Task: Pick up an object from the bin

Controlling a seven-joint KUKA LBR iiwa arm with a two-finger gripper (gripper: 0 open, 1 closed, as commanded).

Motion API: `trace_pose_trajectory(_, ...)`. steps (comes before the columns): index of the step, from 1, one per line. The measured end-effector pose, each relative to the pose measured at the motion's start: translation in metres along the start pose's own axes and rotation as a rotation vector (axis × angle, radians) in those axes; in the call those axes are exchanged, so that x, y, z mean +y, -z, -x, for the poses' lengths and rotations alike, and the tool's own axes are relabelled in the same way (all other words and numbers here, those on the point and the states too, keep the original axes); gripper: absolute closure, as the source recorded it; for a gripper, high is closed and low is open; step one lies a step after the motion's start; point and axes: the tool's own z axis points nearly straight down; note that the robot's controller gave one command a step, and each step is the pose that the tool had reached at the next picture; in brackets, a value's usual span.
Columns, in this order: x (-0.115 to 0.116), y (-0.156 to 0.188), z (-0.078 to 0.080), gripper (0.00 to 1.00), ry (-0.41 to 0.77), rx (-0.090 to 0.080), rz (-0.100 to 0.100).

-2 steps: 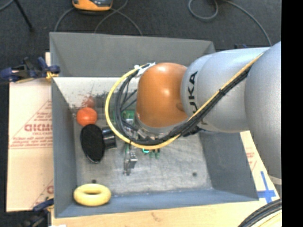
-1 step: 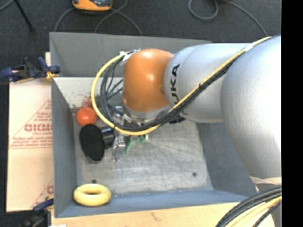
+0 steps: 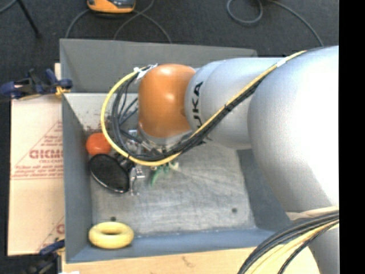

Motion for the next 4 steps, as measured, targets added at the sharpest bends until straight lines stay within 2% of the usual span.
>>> trace_pose_trajectory(1, -0.007, -0.032, -0.013, 1.00, 0.153, -0.040, 0.013)
trace_pose_trajectory(3, -0.007, -0.031, -0.013, 1.00, 0.152, -0.037, 0.013)
trace_pose_trajectory(4, -0.052, 0.040, -0.038, 1.00, 0.301, 0.010, 0.001)
